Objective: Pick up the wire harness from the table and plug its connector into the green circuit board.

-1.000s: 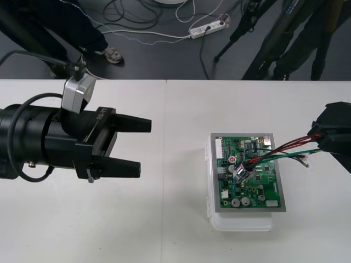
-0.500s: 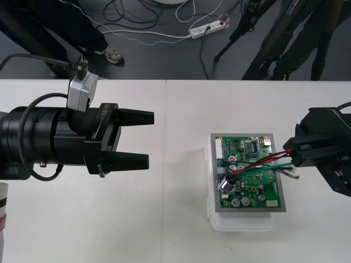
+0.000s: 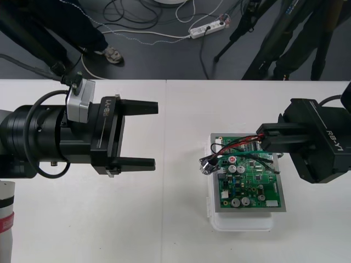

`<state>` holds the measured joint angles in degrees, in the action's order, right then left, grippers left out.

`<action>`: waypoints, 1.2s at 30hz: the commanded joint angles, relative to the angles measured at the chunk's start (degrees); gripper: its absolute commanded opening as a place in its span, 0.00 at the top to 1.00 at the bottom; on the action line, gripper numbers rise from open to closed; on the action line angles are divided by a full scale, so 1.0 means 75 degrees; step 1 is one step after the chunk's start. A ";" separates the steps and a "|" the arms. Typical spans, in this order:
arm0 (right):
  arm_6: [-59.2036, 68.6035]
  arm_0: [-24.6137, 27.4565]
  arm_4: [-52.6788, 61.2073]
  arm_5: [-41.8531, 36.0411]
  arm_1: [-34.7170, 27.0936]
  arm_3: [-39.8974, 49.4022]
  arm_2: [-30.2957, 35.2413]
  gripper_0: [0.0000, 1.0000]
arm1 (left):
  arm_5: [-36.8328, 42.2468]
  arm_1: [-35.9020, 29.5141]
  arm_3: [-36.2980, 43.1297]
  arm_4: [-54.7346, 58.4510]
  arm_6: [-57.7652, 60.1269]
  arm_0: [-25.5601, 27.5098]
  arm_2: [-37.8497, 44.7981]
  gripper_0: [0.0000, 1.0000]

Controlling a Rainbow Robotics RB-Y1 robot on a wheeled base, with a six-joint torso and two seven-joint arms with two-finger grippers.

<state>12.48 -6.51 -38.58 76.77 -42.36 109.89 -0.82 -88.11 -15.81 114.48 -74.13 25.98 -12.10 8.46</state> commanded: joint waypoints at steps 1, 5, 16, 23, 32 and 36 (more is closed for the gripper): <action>-0.0422 0.0130 -0.0141 -0.0345 0.0187 0.0489 0.0238 1.00 | -0.0252 0.0128 0.0240 0.0087 0.0028 -0.0367 0.0103 0.00; -0.0492 0.0212 -0.0293 -0.0650 0.0304 0.0735 0.0250 1.00 | -0.0252 -0.0001 0.0252 0.0228 -0.0066 -0.0390 -0.0038 0.00; -0.0727 0.0364 -0.1266 -0.1201 0.0890 0.1251 0.0426 1.00 | 0.0568 -0.0481 0.0240 0.0462 -0.0183 -0.0437 -0.0729 0.00; -0.0856 0.0470 -0.1699 -0.1388 0.1218 0.1556 0.0438 1.00 | 0.1002 -0.0481 0.0240 0.0216 -0.0090 -0.0601 -0.1022 0.00; -0.0950 0.0575 -0.1981 -0.1400 0.1394 0.1825 0.0403 1.00 | 0.1353 -0.0434 0.0228 0.0181 -0.0054 -0.0742 -0.1221 0.00; -0.0961 0.0599 -0.1981 -0.1435 0.1464 0.1849 0.0309 1.00 | 0.1400 -0.0364 0.0228 0.0192 -0.0019 -0.0847 -0.1315 0.00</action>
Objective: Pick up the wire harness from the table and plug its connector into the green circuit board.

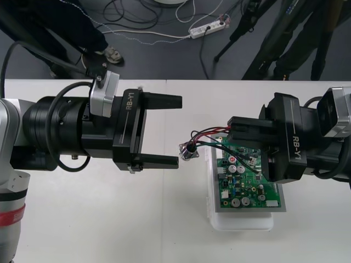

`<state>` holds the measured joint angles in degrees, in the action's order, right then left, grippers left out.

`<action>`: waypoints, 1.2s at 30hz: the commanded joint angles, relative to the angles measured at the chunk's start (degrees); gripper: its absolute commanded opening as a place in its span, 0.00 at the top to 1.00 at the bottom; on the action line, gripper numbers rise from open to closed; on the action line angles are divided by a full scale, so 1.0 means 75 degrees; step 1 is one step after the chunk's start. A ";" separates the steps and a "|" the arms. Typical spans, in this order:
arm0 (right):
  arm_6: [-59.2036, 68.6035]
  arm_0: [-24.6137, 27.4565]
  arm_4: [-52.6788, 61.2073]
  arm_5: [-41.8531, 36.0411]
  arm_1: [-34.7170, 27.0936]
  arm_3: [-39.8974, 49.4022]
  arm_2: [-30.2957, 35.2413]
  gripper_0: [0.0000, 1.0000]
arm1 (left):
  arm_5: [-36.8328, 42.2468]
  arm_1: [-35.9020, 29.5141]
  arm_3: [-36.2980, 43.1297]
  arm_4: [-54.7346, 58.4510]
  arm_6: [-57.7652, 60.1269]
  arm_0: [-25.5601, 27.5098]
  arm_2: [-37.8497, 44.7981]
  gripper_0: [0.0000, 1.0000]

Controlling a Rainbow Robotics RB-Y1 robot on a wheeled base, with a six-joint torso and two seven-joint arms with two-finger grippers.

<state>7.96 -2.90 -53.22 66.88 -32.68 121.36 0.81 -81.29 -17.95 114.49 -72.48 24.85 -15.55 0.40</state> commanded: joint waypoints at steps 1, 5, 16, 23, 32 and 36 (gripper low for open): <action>-0.0370 0.0118 -0.0029 -0.0152 0.0174 0.0330 0.0044 1.00 | 0.0526 -0.0045 0.0227 -0.0004 0.0131 -0.0387 -0.0264 0.00; -0.0417 0.0118 -0.0029 -0.0258 0.0186 0.0330 -0.0073 1.00 | 0.0620 -0.0033 0.0227 0.0066 0.0143 -0.0399 -0.0381 0.00; -0.0452 0.0141 -0.0029 -0.0258 0.0221 0.0319 -0.0225 1.00 | 0.0890 -0.0033 0.0216 -0.0075 0.0237 -0.0657 -0.0674 0.00; -0.0440 0.0235 -0.0075 -0.0258 0.0221 0.0330 -0.0331 1.00 | 0.1019 -0.0033 0.0227 -0.0075 0.0389 -0.0821 -0.0850 0.00; -0.0253 0.0247 -0.0486 -0.0246 0.0221 0.0330 -0.0377 1.00 | 0.1218 -0.0033 0.0216 -0.0098 0.0588 -0.0926 -0.1119 0.00; -0.0183 0.0247 -0.0497 -0.0258 0.0209 0.0330 -0.0377 1.00 | 0.1218 -0.0033 0.0216 -0.0203 0.0647 -0.0950 -0.1178 0.00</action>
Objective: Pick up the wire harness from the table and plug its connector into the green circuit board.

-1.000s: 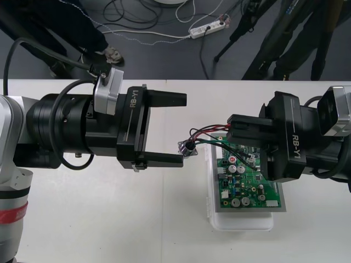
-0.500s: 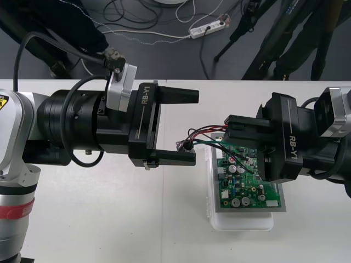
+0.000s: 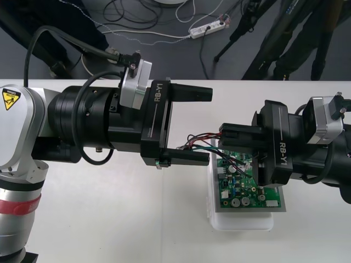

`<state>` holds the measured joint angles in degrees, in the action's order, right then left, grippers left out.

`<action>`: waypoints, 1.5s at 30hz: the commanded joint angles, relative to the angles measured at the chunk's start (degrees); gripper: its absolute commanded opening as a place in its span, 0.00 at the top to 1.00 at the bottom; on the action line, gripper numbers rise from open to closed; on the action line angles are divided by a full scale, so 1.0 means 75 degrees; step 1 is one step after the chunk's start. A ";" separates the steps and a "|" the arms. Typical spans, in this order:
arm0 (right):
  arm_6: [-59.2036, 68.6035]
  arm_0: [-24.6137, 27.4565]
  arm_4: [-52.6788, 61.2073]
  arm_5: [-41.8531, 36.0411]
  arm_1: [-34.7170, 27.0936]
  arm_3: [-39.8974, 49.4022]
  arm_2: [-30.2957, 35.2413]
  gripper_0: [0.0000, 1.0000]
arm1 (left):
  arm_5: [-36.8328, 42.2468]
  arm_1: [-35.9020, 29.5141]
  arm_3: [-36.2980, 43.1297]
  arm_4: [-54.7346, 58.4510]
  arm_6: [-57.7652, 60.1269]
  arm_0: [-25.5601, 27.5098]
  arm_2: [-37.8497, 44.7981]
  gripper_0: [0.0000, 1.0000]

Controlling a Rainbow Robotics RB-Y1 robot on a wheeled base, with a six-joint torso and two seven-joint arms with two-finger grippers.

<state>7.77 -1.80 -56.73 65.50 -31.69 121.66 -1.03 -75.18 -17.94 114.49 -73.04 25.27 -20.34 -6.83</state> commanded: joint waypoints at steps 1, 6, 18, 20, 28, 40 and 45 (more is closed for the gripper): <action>-0.0145 0.0099 -0.0029 -0.0061 0.0088 0.0290 -0.0144 1.00 | 0.0403 -0.0033 0.0216 -0.0152 0.0615 -0.0311 -0.0215 0.00; -0.0086 0.0088 -0.0029 -0.0061 0.0088 0.0325 -0.0132 1.00 | 0.0403 -0.0045 0.0157 -0.0187 0.0685 -0.0299 -0.0367 0.00; -0.0086 0.0088 0.0029 -0.0073 0.0088 0.0337 -0.0132 1.00 | 0.0403 -0.0068 0.0063 -0.0187 0.0709 -0.0288 -0.0461 0.00; -0.0086 0.0099 0.0029 -0.0073 0.0088 0.0325 -0.0132 1.00 | 0.0379 -0.0104 0.0063 -0.0199 0.0709 -0.0241 -0.0461 0.00; -0.0086 0.0088 0.0065 -0.0061 0.0088 0.0337 -0.0132 1.00 | 0.0368 -0.0197 0.0063 -0.0199 0.0709 -0.0135 -0.0461 0.00; -0.0098 0.0088 0.0065 -0.0049 0.0088 0.0337 -0.0132 1.00 | 0.0368 -0.0268 0.0063 -0.0211 0.0709 -0.0030 -0.0508 0.00; -0.0086 0.0099 0.0100 -0.0049 0.0077 0.0349 -0.0132 1.00 | 0.0368 -0.0256 0.0063 -0.0293 0.0662 -0.0018 -0.0519 0.00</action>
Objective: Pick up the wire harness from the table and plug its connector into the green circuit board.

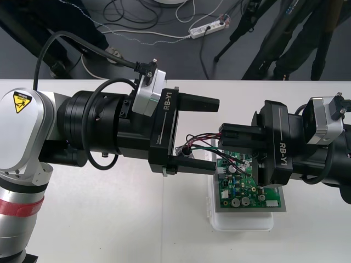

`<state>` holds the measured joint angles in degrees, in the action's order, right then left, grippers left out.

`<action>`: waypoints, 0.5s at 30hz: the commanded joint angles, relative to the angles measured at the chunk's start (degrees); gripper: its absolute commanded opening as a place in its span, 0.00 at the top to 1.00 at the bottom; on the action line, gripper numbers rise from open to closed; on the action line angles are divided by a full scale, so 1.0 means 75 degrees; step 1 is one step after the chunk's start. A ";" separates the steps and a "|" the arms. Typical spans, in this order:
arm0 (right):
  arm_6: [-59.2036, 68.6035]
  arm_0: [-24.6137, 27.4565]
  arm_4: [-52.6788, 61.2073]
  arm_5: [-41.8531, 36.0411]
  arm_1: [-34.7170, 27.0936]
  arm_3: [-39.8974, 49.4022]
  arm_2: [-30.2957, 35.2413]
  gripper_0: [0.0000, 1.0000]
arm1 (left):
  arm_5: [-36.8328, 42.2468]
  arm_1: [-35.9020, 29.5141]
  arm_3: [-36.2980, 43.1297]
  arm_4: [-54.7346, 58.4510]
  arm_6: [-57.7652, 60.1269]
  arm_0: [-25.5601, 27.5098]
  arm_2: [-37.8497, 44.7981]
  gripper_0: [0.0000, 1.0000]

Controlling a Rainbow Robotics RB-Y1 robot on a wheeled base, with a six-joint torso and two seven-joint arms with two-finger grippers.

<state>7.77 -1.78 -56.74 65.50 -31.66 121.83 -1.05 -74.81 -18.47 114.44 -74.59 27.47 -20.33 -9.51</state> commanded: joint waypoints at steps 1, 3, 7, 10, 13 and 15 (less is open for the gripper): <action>-0.0087 0.0085 0.0101 -0.0049 0.0085 0.0327 -0.0129 1.00 | 0.0319 -0.0197 0.0069 -0.0074 0.0368 -0.0020 -0.0161 0.00; -0.0087 0.0096 0.0101 -0.0049 0.0085 0.0327 -0.0129 1.00 | 0.0319 -0.0185 0.0069 -0.0085 0.0333 -0.0020 -0.0173 0.00; -0.0087 0.0085 0.0113 -0.0049 0.0085 0.0327 -0.0129 1.00 | 0.0319 -0.0185 0.0058 -0.0132 0.0263 -0.0020 -0.0185 0.00; -0.0087 0.0085 0.0113 -0.0049 0.0073 0.0327 -0.0129 1.00 | 0.0319 -0.0185 0.0069 -0.0132 0.0228 -0.0020 -0.0185 0.00; -0.0087 0.0085 0.0125 -0.0049 0.0073 0.0327 -0.0129 1.00 | 0.0319 -0.0185 0.0058 -0.0120 0.0204 -0.0020 -0.0185 0.00; -0.0087 0.0085 0.0136 -0.0049 0.0073 0.0327 -0.0129 1.00 | 0.0319 -0.0185 0.0069 -0.0120 0.0192 -0.0020 -0.0185 0.00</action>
<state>7.77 -1.78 -56.69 65.50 -31.66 121.86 -1.05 -74.81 -18.50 114.44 -75.30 27.47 -20.33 -9.71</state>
